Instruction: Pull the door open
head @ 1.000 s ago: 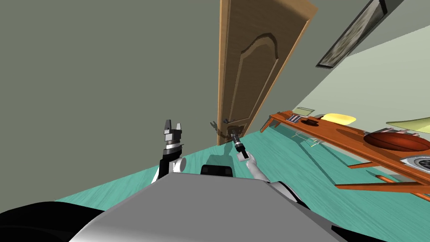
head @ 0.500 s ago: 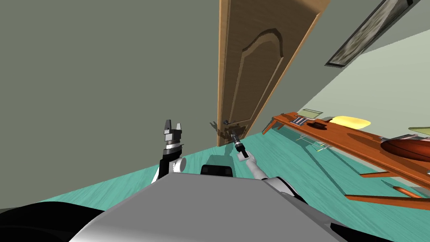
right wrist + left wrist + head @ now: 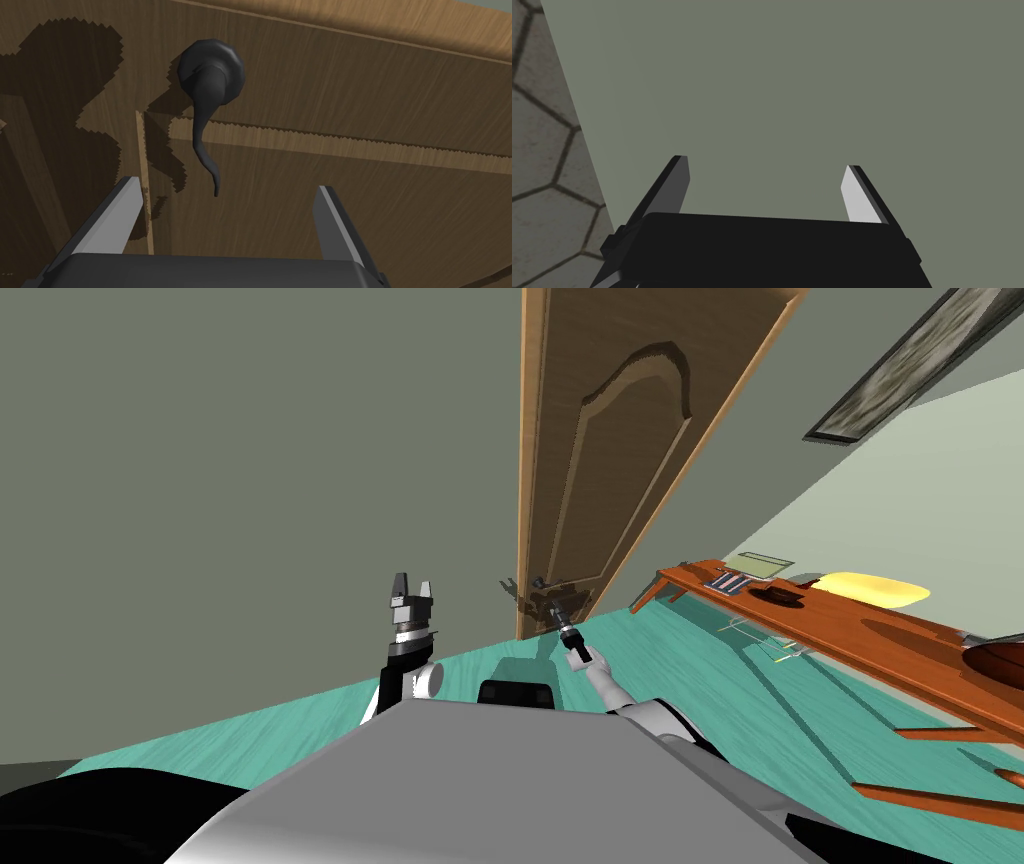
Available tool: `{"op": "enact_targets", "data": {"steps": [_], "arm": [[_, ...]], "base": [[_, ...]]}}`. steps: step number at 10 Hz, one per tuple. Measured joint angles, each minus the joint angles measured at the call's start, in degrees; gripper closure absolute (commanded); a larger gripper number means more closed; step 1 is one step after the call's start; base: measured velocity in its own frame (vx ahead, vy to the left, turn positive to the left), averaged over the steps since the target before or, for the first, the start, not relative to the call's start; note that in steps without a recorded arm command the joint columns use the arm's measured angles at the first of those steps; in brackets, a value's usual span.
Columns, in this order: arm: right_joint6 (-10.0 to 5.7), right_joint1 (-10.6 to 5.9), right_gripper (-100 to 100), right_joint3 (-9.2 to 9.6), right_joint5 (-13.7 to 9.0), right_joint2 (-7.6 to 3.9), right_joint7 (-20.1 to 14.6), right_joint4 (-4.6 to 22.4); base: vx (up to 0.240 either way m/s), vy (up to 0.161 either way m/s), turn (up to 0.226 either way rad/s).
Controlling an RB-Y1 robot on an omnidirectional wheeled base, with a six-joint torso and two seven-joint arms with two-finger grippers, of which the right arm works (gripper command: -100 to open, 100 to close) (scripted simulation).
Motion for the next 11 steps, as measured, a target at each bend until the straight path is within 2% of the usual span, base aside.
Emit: {"op": "enact_targets", "data": {"steps": [5, 6, 7, 9, 10, 11], "arm": [[-1.27, -3.72, -100, 0.84, 0.21, -0.62, -1.07, 7.41], [-1.29, -3.81, -100, 0.86, 0.21, -0.65, -1.13, 7.55], [-0.97, -2.79, -100, 0.76, -0.38, -1.68, -1.45, 6.36], [-2.04, -2.16, -100, -0.04, -2.8, -3.91, -1.85, 7.86], [-4.71, -3.66, -100, -0.45, -3.93, -4.66, -2.1, 12.81], [-4.97, -2.7, -100, -0.57, -4.37, -5.18, -2.17, 12.43]], "base": [[0.075, -0.086, 0.071], [0.017, 0.063, 0.209], [0.051, 0.115, 0.314], [0.09, 0.136, 0.305], [0.075, 0.07, 0.068], [0.031, 0.023, -0.029]]}}
